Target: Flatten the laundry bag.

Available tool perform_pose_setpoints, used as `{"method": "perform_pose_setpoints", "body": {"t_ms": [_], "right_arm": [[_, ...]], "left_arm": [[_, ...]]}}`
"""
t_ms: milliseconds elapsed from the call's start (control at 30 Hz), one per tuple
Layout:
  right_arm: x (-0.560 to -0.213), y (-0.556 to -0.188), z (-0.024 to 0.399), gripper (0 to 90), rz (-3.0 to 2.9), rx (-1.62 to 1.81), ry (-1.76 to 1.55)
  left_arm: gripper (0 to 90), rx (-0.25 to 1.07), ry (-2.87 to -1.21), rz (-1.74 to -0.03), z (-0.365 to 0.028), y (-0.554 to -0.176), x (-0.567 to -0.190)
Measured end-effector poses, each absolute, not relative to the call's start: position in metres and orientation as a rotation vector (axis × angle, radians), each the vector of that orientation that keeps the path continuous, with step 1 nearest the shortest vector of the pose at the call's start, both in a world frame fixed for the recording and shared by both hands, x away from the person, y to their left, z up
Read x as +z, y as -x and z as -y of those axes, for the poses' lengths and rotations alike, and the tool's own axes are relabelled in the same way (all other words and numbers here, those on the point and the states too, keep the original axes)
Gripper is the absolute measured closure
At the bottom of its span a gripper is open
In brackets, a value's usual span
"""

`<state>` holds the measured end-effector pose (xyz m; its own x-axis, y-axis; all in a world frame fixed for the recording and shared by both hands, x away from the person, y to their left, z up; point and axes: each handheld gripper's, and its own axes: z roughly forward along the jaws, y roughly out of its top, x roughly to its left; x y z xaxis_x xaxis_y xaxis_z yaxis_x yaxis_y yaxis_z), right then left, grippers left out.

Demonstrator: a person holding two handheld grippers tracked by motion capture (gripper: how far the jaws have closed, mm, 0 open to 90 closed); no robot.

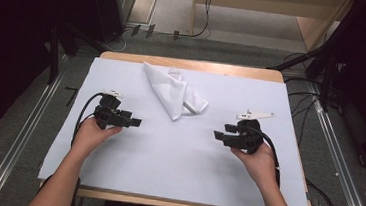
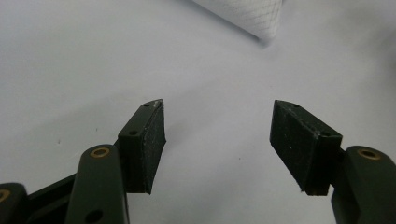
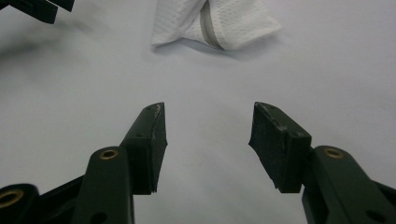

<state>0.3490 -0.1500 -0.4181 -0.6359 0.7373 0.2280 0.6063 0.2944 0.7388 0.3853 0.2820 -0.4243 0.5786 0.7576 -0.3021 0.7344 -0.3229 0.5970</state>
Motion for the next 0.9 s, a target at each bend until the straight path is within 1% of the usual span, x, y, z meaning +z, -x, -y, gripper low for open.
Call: {"method": "perform_pose_setpoints", "body": {"t_ms": [400,900], "right_arm": [[-0.412,-0.373,0.117,45.2,-2.458,1.254,-1.193],[-0.407,-0.413,0.078,43.6,-2.49,1.255,-1.178]], "left_arm": [[36.6,0.038,-2.092,-1.181,-0.284,-0.385,-0.424],[36.6,0.046,-2.075,-1.186,-0.287,-0.384,-0.423]]}}
